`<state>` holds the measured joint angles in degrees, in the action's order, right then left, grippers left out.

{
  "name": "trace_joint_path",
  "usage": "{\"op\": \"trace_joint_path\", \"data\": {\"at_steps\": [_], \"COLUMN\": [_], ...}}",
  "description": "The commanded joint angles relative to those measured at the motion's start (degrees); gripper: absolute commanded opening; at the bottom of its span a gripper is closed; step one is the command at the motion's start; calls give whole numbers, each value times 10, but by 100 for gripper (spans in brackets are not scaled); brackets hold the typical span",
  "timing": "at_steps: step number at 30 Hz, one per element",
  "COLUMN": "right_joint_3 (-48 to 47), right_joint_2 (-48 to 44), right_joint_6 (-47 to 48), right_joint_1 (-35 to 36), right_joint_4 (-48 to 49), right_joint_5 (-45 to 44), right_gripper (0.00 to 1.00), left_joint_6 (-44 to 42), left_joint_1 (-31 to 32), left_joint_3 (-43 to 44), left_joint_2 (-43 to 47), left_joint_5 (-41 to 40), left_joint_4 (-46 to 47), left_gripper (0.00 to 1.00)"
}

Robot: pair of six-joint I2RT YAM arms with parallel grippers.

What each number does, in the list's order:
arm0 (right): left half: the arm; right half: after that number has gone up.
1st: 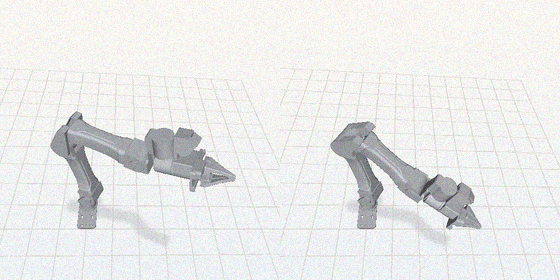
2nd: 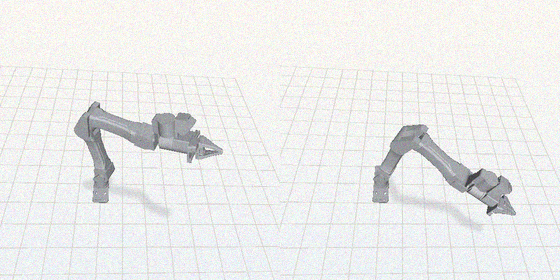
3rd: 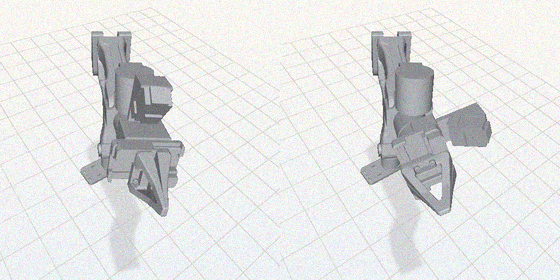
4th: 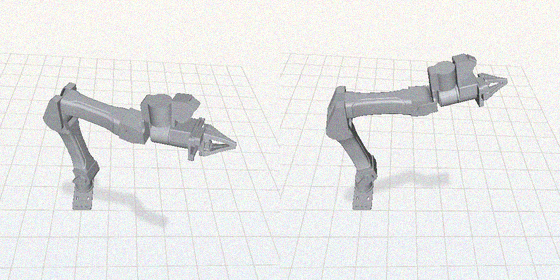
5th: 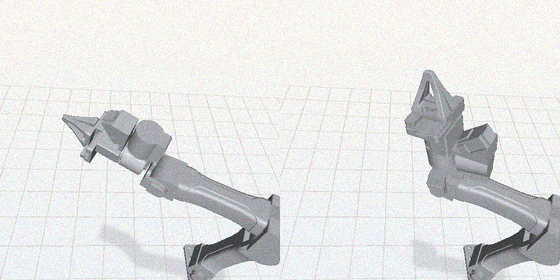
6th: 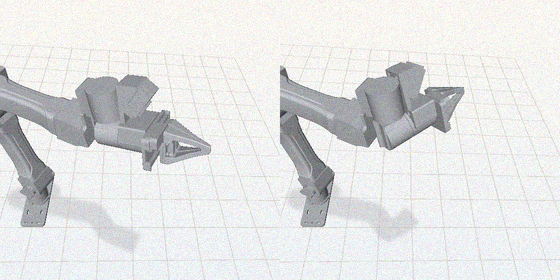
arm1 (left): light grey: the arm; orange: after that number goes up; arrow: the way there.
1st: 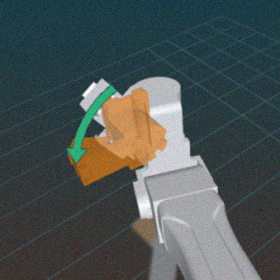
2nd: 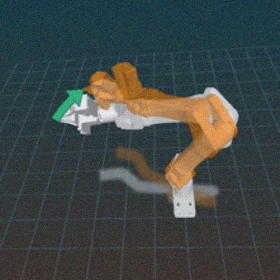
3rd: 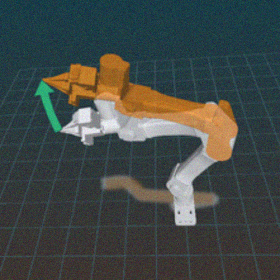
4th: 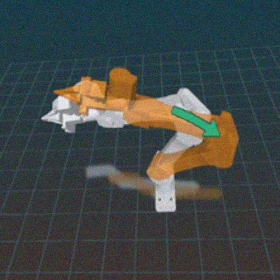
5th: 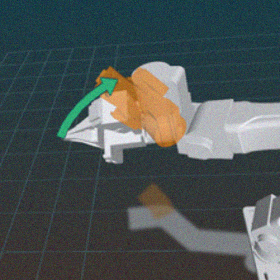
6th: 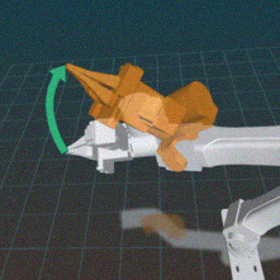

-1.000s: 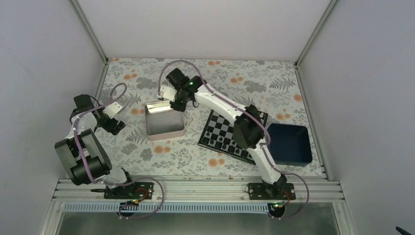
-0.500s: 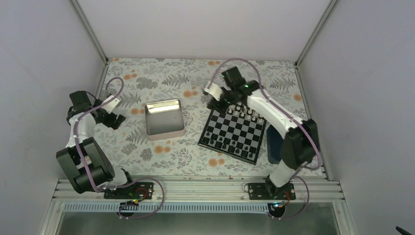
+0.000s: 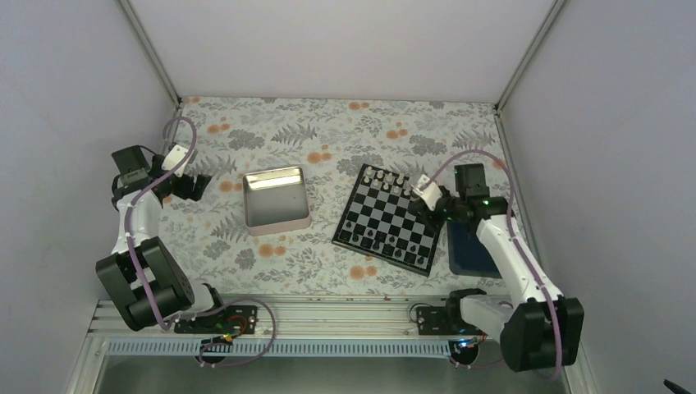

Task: Set up the chess pieces on the board
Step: Place the chess piece on the chessboard.

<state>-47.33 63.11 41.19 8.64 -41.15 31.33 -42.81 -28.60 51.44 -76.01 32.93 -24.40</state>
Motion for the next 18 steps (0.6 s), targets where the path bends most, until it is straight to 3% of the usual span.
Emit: {"op": "trace_joint_path", "data": {"at_steps": [1, 10, 18], "right_joint_3": [59, 133, 161], "right_joint_2": [-40, -46, -26], "right_joint_6": [94, 234, 300], "right_joint_1": [-71, -202, -218], "right_joint_4": [-9, -45, -71], "right_joint_5": [55, 87, 94], "right_gripper": [7, 8, 8], "left_joint_6": [52, 74, 71], "left_joint_1": [2, 4, 6], "left_joint_3": [-17, -35, -63], "left_joint_2": [10, 25, 22], "left_joint_5": [28, 26, 20], "left_joint_4": [43, 51, 69], "left_gripper": [100, 100, 100]}}
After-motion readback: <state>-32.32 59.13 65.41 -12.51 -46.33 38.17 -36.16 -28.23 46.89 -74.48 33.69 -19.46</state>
